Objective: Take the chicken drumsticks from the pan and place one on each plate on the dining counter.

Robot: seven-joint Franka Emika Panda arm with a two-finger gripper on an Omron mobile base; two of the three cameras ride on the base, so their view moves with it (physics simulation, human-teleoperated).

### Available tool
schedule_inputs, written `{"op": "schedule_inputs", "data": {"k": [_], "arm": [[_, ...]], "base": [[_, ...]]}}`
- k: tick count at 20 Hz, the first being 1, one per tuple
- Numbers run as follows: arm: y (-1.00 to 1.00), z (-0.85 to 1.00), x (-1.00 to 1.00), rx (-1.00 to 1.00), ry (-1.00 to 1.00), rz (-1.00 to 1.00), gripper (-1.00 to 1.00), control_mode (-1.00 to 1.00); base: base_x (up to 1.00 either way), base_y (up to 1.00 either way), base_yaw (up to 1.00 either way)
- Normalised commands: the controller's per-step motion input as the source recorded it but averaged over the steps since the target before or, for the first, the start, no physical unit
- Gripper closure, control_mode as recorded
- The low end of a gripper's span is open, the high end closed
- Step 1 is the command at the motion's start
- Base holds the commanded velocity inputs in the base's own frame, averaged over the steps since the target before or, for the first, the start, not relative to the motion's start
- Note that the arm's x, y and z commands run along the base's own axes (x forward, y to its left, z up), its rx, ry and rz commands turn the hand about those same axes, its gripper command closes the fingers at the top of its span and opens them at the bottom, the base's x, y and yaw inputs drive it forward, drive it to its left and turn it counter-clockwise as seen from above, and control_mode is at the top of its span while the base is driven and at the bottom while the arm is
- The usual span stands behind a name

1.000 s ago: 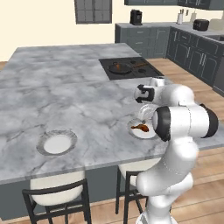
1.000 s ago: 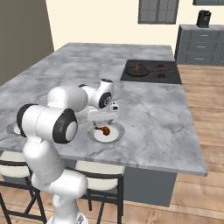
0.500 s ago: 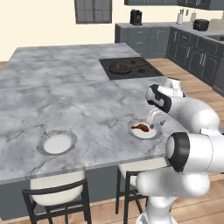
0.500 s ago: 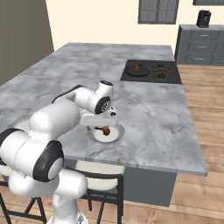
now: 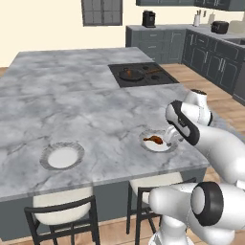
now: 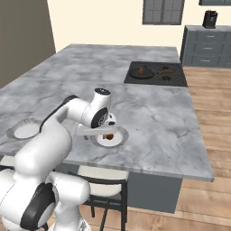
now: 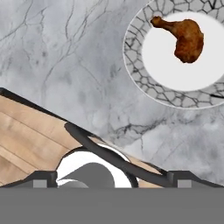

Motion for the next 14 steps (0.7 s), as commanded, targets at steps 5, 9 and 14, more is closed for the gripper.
{"op": "schedule_inputs", "data": {"k": [5,9,14], "arm": [[0.0,0.0,0.0,0.0,0.0,0.0,-1.0,-1.0],[0.0,0.0,0.0,0.0,0.0,0.0,-1.0,1.0],[0.0,0.0,0.0,0.0,0.0,0.0,-1.0,1.0]], "base": [[0.0,0.0,0.0],[0.0,0.0,0.0],[0.0,0.0,0.0]]}}
